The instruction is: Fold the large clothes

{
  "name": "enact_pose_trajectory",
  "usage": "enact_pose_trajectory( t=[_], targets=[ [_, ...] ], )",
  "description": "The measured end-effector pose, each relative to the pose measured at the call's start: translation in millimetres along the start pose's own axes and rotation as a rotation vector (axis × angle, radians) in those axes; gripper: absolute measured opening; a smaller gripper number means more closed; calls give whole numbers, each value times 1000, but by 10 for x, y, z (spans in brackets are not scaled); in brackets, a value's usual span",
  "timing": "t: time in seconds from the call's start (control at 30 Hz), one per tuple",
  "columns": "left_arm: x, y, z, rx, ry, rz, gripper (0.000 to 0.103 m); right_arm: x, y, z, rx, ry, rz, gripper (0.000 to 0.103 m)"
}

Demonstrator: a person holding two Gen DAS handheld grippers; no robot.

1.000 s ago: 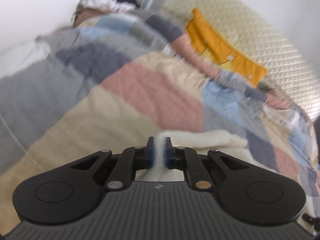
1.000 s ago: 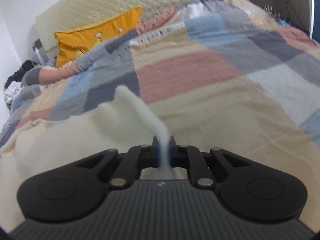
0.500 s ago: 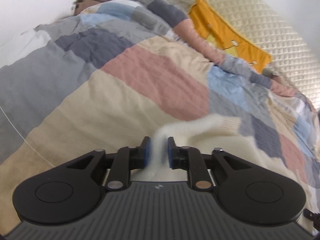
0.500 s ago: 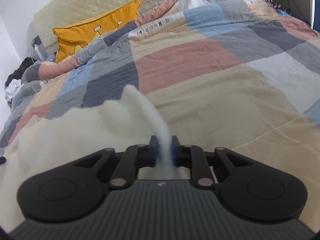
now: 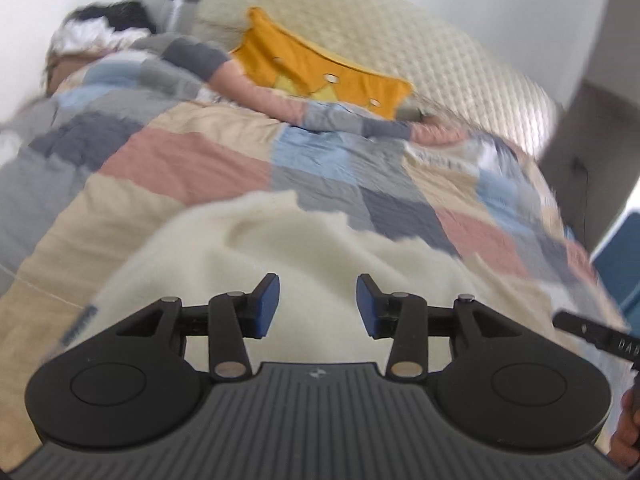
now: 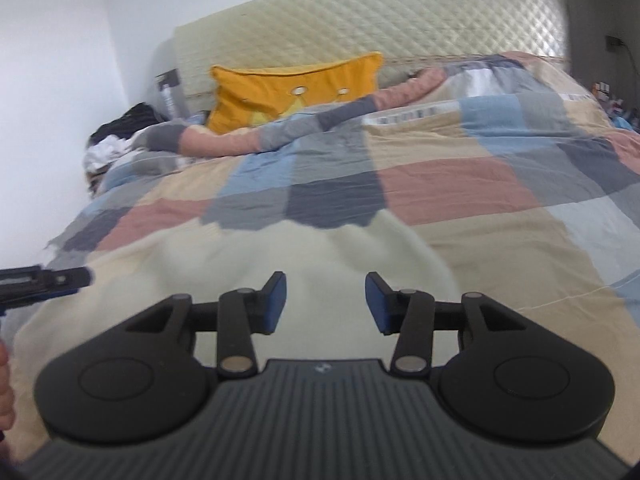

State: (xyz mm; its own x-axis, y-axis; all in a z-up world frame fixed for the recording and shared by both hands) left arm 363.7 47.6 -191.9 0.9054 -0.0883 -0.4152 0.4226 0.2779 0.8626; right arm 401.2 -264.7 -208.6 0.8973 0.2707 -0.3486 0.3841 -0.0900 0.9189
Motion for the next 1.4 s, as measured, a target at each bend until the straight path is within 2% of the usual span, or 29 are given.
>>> enact_pose_trajectory(
  t=[0.13, 0.33, 0.5, 0.63, 0.73, 0.8, 0.87, 0.93, 1.07, 1.17, 1.2, 1.27, 1.3, 1.4],
  targets=[
    [-49, -217, 239, 93, -23, -24, 47, -21, -192, -241, -31, 47, -50, 46],
    [268, -686, 149, 112, 30, -169, 47, 243, -599, -284, -20, 48, -174, 45],
    [368, -778, 100, 115, 50, -171, 48, 333, -708, -294, -2, 40, -190, 45],
    [179, -720, 89, 60, 34, -155, 49, 141, -663, -292, 29, 38, -169, 45],
    [-59, -675, 74, -18, 13, -143, 50, -83, -605, -299, 89, 53, -148, 46],
    [-254, -638, 86, -70, -5, -137, 54, -240, -576, -327, 143, 74, -138, 47],
    [-440, -623, 99, -120, -27, -127, 63, -396, -555, -391, 183, 100, -133, 47],
    [-606, -625, 110, -162, -46, -122, 63, -555, -549, -469, 234, 139, -131, 47],
    [-842, -752, 95, -254, -62, -141, 69, -771, -635, -562, 397, 220, -167, 48],
    [-885, -876, 35, -321, -54, -180, 70, -816, -783, -581, 510, 249, -221, 48],
    [-887, -904, 15, -349, -56, -190, 71, -813, -846, -578, 551, 249, -244, 50],
    [-860, -962, -38, -407, -53, -221, 78, -784, -962, -555, 630, 243, -275, 86],
    [-839, -1002, -66, -435, -54, -239, 80, -764, -1016, -536, 673, 235, -284, 90],
    [-780, -1123, -172, -510, -35, -295, 82, -673, -1123, -505, 784, 253, -309, 90]
  ],
)
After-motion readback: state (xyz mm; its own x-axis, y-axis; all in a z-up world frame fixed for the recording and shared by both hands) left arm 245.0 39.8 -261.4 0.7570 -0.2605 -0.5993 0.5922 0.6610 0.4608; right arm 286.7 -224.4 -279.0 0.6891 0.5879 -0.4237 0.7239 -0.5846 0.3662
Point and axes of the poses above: each gripper's, at about its wrist camera, not at the fingertips, and x roughly the way its jaws point, z to its right, y to its top, the point moved 9 cm from there along x, roughly the way its jaws point, and after that the axes turned 8 degrees about z, right-handed, at the moved point
